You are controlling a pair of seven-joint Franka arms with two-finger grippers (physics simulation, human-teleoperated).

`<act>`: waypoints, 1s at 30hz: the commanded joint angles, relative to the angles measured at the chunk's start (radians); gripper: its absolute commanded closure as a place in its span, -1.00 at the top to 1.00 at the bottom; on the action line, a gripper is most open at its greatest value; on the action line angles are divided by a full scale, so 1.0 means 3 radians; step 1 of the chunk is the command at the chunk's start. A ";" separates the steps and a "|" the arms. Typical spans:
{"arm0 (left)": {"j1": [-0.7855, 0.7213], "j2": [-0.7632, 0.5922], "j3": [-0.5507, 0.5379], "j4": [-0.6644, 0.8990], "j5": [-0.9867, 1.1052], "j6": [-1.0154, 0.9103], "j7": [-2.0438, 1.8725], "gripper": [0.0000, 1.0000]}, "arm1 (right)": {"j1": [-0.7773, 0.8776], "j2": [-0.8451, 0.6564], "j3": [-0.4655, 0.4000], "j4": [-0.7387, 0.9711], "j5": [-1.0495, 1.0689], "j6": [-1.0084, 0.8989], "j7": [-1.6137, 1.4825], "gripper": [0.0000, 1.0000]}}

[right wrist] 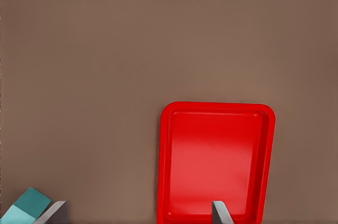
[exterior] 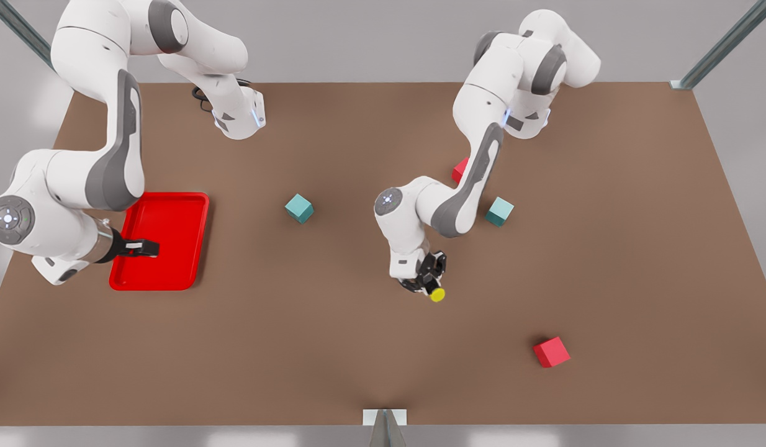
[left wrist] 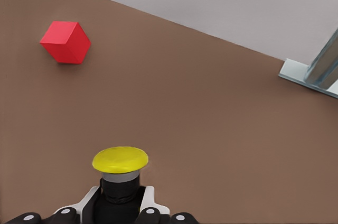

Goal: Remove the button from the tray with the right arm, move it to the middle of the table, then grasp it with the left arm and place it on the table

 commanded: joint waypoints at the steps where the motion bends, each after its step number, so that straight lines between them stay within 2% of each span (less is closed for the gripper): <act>1: -0.0128 0.0136 0.0229 0.0023 0.0093 -0.0248 -0.2962 -0.06 | 0.0006 -0.0009 0.0000 0.0008 0.0037 0.0000 0.0068 1.00; 3: -0.0384 0.0397 0.0577 0.0039 0.0078 -0.0545 -0.3167 -0.06 | 0.0011 -0.0009 0.0000 0.0003 0.0037 0.0000 0.0073 1.00; 6: -0.0512 0.0602 0.0746 0.0075 0.0103 -0.0928 -0.3141 -0.06 | 0.0011 -0.0004 0.0000 0.0003 0.0037 0.0000 0.0073 1.00; 9: -0.0619 0.0775 0.0761 0.0080 0.0109 -0.1020 -0.3146 -0.06 | 0.0017 -0.0004 0.0000 -0.0003 0.0037 0.0006 0.0073 1.00; 30: -0.1105 0.1256 0.0925 0.0177 0.0129 -0.1256 -0.3233 -0.06 | 0.0011 -0.0004 0.0000 -0.0018 0.0037 0.0016 0.0073 1.00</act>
